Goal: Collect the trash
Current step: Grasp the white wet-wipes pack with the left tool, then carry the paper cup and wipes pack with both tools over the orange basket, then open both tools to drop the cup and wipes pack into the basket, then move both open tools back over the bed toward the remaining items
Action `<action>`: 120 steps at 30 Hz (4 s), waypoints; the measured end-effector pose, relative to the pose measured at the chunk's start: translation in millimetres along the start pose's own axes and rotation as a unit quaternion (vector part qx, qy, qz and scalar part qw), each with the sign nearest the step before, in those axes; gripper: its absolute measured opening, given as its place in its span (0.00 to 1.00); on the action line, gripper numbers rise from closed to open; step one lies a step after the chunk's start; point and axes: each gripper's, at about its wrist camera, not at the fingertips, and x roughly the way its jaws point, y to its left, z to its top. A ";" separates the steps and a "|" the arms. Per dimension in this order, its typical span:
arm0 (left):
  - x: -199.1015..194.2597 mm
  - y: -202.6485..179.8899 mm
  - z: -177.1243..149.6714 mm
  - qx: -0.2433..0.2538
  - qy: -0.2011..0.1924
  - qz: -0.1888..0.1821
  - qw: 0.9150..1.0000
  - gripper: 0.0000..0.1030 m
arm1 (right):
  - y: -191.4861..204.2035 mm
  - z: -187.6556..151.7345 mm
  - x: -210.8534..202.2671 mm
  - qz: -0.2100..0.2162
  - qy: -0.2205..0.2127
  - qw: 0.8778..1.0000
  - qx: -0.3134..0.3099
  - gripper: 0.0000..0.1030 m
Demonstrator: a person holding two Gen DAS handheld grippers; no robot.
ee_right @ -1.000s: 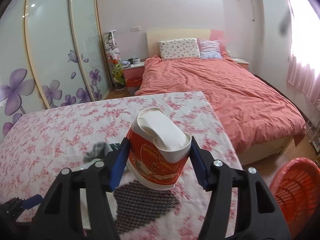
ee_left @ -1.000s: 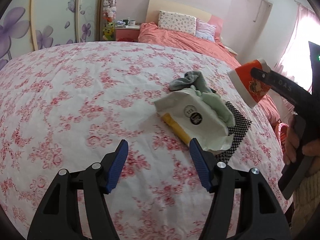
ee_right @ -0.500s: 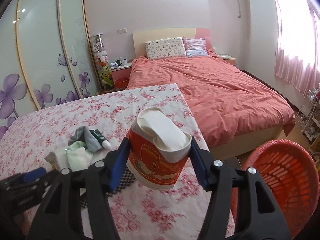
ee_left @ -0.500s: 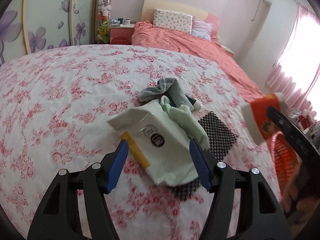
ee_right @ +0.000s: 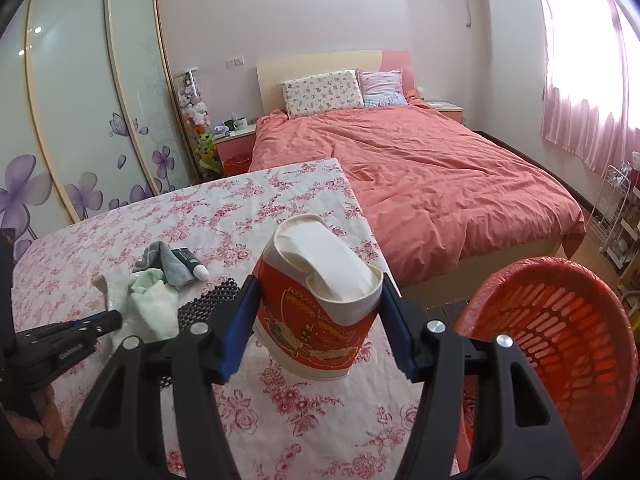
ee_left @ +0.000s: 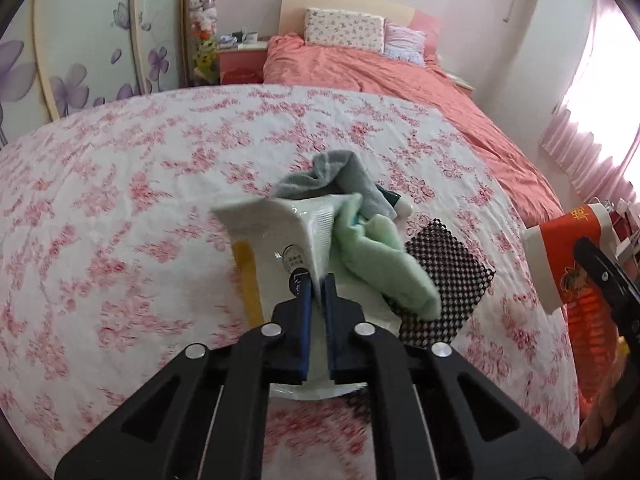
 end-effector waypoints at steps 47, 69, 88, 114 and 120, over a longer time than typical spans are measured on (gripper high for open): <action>-57.5 -176.0 -3.3 0.125 -0.042 -0.200 0.971 0.03 | -142.7 -27.7 -111.0 -0.122 -0.058 0.988 0.082 0.56; -32.9 -276.3 -40.5 0.186 0.014 -0.264 0.946 0.03 | -233.8 -55.9 -119.0 -0.165 -0.058 0.974 0.145 0.56; -6.7 -283.5 -56.2 0.195 0.057 -0.242 0.949 0.25 | -255.7 -61.0 -108.2 -0.137 -0.051 0.972 0.182 0.64; -22.2 -105.8 -24.9 0.099 -0.023 -0.073 0.992 0.41 | -135.1 -46.1 -91.8 -0.106 -0.030 0.992 0.068 0.62; -10.7 -54.5 -2.5 0.028 -0.039 -0.030 0.998 0.46 | -100.9 -51.9 -79.7 -0.099 -0.016 0.994 0.031 0.60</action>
